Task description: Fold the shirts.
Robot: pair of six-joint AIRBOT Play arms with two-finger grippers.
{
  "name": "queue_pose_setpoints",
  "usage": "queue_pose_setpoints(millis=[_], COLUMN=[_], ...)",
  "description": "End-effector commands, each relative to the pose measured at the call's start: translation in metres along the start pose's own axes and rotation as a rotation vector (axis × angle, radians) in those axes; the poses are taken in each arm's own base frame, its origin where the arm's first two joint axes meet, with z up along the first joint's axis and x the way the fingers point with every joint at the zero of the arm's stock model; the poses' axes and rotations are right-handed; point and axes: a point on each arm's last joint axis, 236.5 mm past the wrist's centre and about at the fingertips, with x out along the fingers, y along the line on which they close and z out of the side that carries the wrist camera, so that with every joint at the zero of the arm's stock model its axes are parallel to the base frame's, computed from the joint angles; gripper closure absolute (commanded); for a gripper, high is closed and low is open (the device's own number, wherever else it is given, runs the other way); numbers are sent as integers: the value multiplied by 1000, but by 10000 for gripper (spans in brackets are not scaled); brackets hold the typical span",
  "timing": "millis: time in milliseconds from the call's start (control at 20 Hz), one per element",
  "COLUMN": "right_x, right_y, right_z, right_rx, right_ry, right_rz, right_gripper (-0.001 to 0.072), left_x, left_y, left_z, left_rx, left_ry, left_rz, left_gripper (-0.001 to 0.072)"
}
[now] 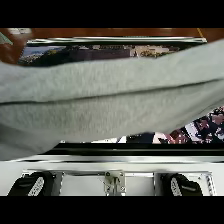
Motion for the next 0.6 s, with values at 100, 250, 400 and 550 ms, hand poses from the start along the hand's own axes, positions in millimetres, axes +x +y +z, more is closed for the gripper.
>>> queue_pose_setpoints(millis=[100, 250, 400, 550], right_x=[38, 93, 176, 263], right_y=[-30, -58, -85, -115], right_z=[-108, -174, -230, -281], right_rx=[121, 221, 320, 467], right_ry=[498, 728, 755, 698], right_rz=[-37, -43, -14, -15], right_gripper=[663, 663, 663, 663], left_x=[39, 84, 139, 201], left_y=[38, 54, 57, 72], left_z=[-102, -188, -261, -327], left_rx=[-38, -105, -226, -338], left_ry=[317, 508, 609, 656], left_rz=[94, 95, 55, 61], left_gripper=[679, 679, 679, 678])
